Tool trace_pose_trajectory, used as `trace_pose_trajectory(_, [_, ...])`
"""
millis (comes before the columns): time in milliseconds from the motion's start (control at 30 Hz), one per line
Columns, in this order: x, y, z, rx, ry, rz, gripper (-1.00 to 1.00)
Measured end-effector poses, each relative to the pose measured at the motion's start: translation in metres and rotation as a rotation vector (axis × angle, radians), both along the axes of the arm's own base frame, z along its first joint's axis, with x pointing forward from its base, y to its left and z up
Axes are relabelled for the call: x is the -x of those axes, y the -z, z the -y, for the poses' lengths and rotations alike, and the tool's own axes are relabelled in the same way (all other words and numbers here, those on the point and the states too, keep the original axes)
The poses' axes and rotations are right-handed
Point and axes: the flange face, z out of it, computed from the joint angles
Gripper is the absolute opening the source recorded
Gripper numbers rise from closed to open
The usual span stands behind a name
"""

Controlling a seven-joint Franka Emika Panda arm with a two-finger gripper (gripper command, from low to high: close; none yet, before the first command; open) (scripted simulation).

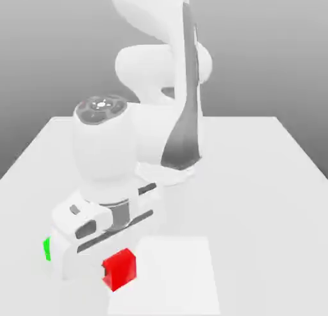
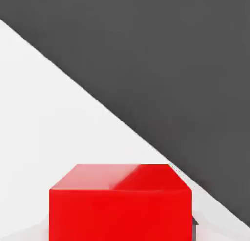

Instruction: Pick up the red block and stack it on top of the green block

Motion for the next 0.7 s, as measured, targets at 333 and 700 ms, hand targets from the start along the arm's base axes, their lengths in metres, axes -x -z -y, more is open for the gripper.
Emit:
trace_pose_trajectory(333, [0.100, -0.024, 0.109, -0.007, 0.592, 0.003, -1.00])
trace_pose_trajectory(700, [0.103, 0.037, 0.106, -0.011, 0.612, 0.004, 1.00])
